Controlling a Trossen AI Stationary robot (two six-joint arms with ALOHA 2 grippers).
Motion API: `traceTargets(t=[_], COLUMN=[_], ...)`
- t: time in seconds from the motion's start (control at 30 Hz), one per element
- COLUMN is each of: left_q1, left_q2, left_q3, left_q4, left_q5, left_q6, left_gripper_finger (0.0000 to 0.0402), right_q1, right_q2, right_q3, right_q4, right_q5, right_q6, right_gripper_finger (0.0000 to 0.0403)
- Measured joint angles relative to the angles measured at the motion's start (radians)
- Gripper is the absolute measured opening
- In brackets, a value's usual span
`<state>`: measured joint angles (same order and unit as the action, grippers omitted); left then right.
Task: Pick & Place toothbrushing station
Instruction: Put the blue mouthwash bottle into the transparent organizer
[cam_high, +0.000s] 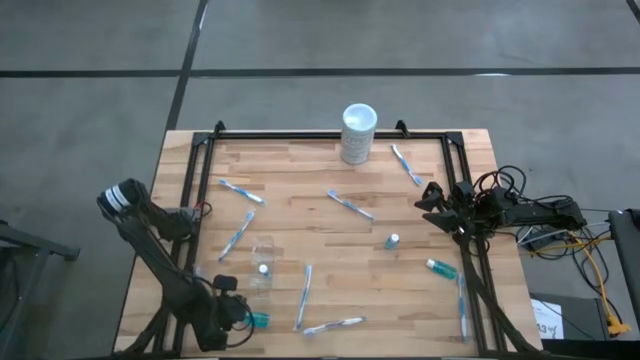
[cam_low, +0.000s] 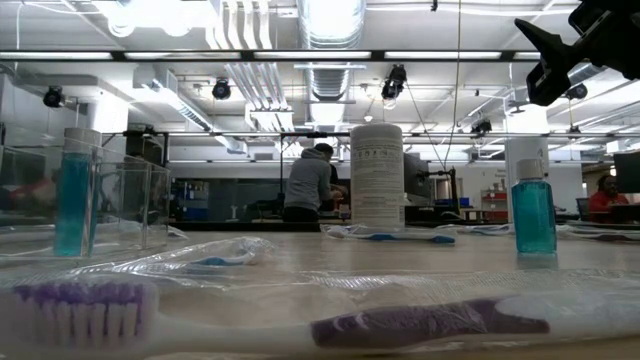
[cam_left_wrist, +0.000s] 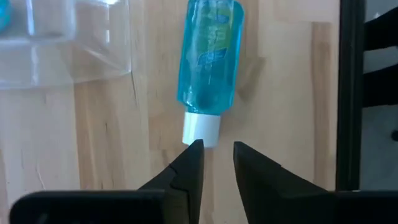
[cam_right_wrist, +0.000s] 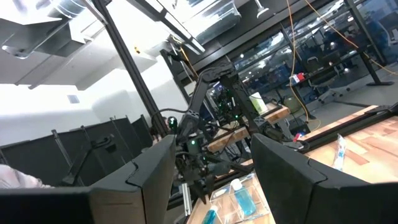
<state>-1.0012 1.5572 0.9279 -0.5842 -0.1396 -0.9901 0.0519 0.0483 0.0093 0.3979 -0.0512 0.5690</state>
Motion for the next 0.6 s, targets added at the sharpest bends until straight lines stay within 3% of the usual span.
traceTargets(t=[0.6], left_q1=[0.003], left_q2=[0.107], left_q3=[0.002], left_q4=[0.0], left_q5=[0.044], left_q6=[-0.004], left_gripper_finger=[0.009], right_q1=[0.0], right_q2=[0.0], right_q3=[0.0], right_q4=[0.0], right_q5=[0.0], right_q6=[0.0], right_gripper_finger=[0.0206])
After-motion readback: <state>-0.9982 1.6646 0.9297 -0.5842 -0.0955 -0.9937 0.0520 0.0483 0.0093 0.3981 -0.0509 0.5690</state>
